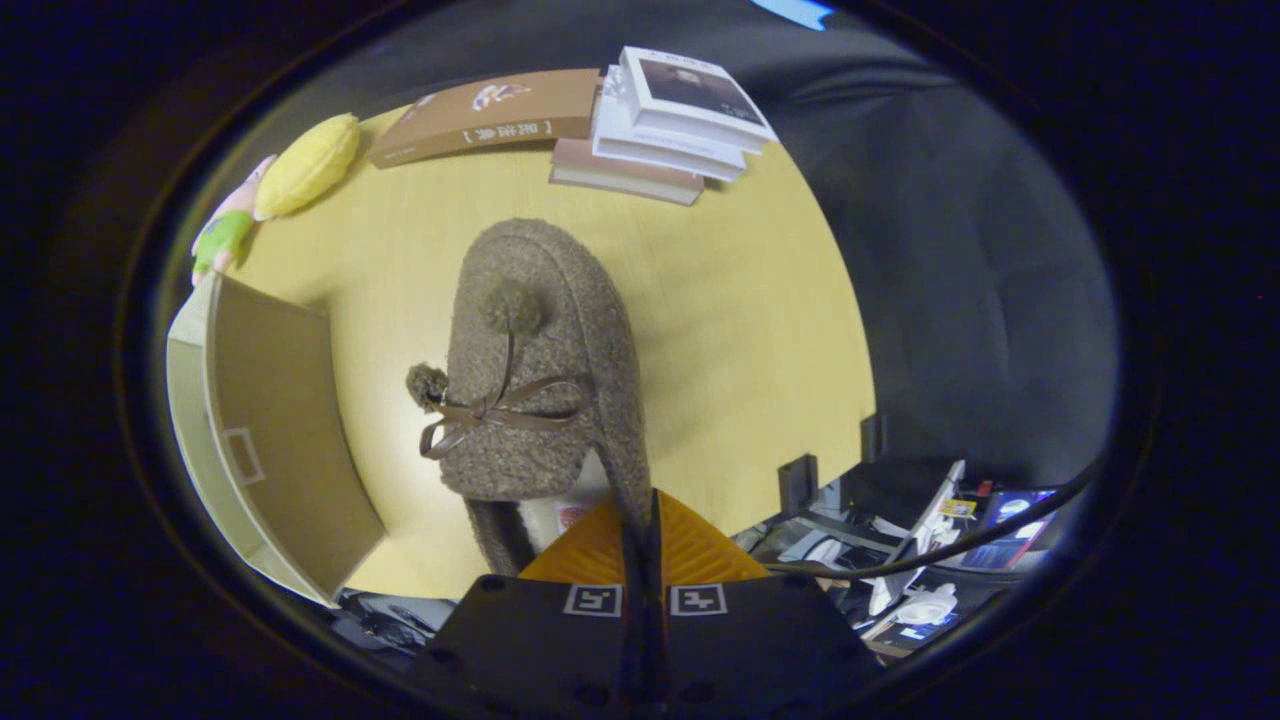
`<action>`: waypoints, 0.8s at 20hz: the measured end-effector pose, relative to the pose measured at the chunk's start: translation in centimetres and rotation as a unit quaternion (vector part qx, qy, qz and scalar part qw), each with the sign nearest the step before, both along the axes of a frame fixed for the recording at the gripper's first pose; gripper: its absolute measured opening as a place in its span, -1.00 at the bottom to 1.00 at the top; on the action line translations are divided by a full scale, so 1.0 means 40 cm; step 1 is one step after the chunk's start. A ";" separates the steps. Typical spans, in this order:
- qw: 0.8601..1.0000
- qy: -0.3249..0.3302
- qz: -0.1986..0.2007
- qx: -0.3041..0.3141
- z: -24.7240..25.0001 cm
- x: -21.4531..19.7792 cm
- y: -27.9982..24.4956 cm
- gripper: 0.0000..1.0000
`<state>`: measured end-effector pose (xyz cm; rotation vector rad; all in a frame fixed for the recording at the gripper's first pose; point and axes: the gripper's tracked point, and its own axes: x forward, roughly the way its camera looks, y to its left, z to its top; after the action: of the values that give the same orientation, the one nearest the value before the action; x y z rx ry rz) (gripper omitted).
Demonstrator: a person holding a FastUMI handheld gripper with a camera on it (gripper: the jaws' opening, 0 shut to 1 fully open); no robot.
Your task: Open the storage box then place both shoes into the box .Put the left shoe in first, then the right shoe, with the right side of both shoes facing outward in a uniform manner.
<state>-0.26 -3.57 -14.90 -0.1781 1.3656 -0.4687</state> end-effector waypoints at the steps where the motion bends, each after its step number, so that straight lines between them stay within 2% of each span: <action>1: 1.000 -0.006 0.006 -0.004 0.038 0.011 0.033 -0.93; 8: 0.996 -0.058 0.067 0.007 0.209 0.073 0.324 -0.93; 16: 0.988 -0.057 0.139 0.034 0.158 0.071 0.609 -0.92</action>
<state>2.59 20.80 -8.57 -0.2780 1.2205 -0.1951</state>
